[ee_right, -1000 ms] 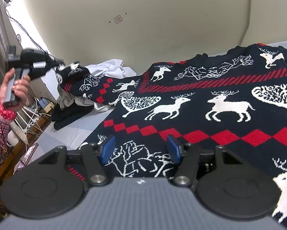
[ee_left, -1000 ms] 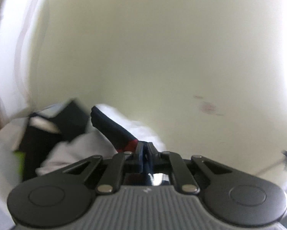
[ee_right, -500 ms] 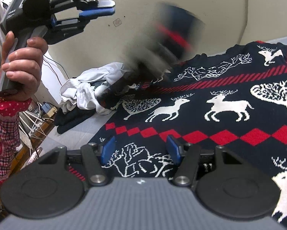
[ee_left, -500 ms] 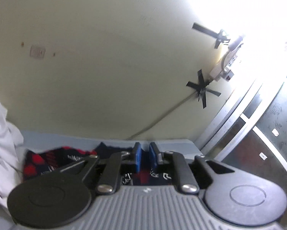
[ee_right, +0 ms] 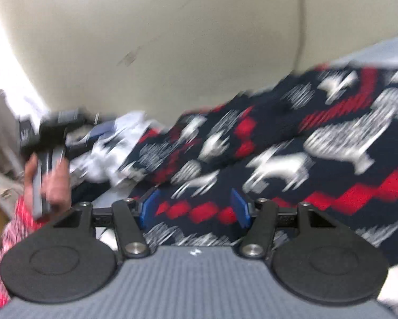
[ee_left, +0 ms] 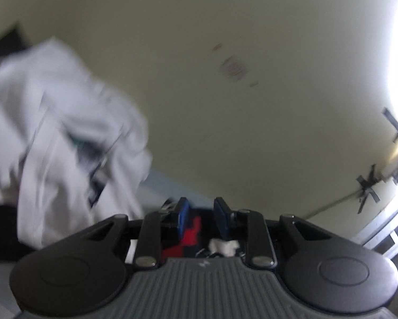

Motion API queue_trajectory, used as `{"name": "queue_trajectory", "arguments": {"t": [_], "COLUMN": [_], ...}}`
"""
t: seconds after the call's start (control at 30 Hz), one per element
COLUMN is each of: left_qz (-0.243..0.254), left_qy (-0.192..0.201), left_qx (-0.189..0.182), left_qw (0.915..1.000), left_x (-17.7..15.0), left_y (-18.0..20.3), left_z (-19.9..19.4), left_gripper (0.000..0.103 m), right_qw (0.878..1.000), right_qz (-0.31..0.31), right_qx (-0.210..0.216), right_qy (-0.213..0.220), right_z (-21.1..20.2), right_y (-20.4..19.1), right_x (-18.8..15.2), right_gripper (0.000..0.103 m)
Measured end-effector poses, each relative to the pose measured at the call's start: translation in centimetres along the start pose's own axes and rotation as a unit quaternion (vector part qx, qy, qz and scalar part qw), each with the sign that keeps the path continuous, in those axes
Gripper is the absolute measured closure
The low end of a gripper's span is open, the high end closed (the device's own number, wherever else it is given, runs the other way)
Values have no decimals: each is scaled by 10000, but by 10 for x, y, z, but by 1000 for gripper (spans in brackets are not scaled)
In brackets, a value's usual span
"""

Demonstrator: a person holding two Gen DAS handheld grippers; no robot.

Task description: Fold small clothes

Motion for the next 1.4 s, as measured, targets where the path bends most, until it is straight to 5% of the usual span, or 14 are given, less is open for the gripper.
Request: {"name": "queue_trajectory", "arguments": {"t": [0.2,0.33,0.37,0.4,0.43,0.53,0.7,0.93,1.13,1.3,1.4], "left_qz": [-247,-62,-22,-2,10,115,288,931,954,1681,1786], "left_qy": [-264,-130,-144,-168,-195,-217,-138,-732,-1198,-1184,-1201], "left_qx": [-176,-152,-117,-104,-92,-56,44,278,525,754,776], "left_qw": [9992,9998,9998,9998,9998,9997,9995,9926,9868,9757,9735], "left_x": [-8,-7,-7,-8,-10,-11,-11,-32,-57,-63,-66], "left_y": [-32,-24,-25,-23,-24,-19,-8,21,6,10,11], "left_z": [12,8,10,10,12,11,11,56,94,97,98], "left_gripper": [80,70,70,70,70,70,66,69,89,93,93], "right_qw": [9901,9924,9901,9858,9832,9772,9556,9591,9570,9540,9516], "right_qz": [-404,-470,-672,-901,-1031,-1267,-1081,-403,-106,112,433], "right_qx": [-1347,-1120,-1224,-1406,-1494,-1701,-2588,-2753,-2884,-2997,-3043], "right_qy": [-60,-196,-168,-180,-206,93,908,517,289,62,-35], "right_z": [43,75,79,82,81,65,32,44,45,57,58], "right_y": [38,34,29,25,22,21,69,107,117,122,133], "right_x": [36,36,36,35,36,53,110,106,98,89,81], "right_gripper": [41,43,48,77,92,96,96,96,96,96,87]}}
Point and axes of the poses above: each gripper's, at about its wrist camera, not at the fingertips, and z roughly the way its jaws point, y to its right, x to its top, the point moved 7 cm from there along z, roughly the way its jaws point, and after that the axes turned 13 degrees about -x, right-handed, at the moved point
